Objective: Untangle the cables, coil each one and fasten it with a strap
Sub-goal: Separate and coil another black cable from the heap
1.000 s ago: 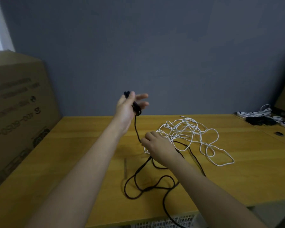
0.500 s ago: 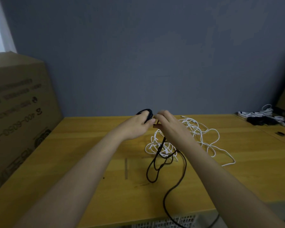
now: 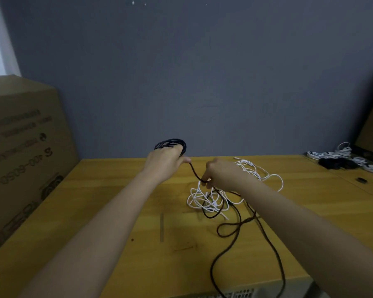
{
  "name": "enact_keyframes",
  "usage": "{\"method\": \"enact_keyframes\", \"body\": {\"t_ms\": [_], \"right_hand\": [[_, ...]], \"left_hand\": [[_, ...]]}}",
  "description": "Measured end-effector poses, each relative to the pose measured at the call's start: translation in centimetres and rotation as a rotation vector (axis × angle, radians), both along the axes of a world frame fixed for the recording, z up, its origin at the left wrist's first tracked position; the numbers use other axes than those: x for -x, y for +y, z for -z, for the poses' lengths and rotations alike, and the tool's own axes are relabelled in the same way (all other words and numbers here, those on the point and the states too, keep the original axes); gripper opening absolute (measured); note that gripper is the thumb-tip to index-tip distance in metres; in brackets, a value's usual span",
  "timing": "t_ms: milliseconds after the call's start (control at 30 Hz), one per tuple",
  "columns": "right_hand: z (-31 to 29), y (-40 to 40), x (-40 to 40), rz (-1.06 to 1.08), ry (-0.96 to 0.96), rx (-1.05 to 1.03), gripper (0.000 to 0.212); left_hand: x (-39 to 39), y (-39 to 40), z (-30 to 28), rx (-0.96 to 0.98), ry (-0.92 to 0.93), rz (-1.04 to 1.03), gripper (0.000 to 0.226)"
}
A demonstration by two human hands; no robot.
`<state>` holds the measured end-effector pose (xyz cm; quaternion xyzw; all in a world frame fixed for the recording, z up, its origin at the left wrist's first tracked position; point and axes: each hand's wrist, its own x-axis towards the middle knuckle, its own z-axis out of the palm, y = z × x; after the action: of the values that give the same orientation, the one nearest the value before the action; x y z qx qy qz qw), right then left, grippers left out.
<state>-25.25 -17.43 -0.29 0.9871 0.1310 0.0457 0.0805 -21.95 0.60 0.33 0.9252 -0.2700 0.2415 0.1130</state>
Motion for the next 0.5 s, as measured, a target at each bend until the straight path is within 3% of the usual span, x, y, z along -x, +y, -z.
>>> {"method": "enact_keyframes", "body": {"t_ms": [100,167,233,367,433,500], "right_hand": [[-1.8,0.0,-0.5,0.137,-0.155,-0.05,0.021],[-2.1,-0.6,-0.7,0.104,-0.311,-0.187,0.021],[-2.1,-1.2,-0.6,0.041,-0.384,-0.392,0.02],[-4.7,-2.2,-0.6,-0.024,-0.325,-0.958,0.014],[-6.2,-2.0,-0.9,-0.099,-0.466,-1.286,0.013],[-6.2,-1.4,-1.0,-0.124,-0.602,-1.401,0.014]], "left_hand": [[-0.2,-0.5,-0.5,0.202,-0.02,-0.004,0.041],[-0.3,-0.5,-1.2,0.371,0.048,0.035,0.041],[-0.3,-0.5,-2.1,0.475,0.114,0.08,0.041],[0.2,-0.4,-4.2,0.504,0.195,0.127,0.044],[0.5,-0.6,-4.8,0.59,0.303,0.204,0.044],[0.9,-0.9,-5.1,0.719,0.484,0.306,0.044]]}}
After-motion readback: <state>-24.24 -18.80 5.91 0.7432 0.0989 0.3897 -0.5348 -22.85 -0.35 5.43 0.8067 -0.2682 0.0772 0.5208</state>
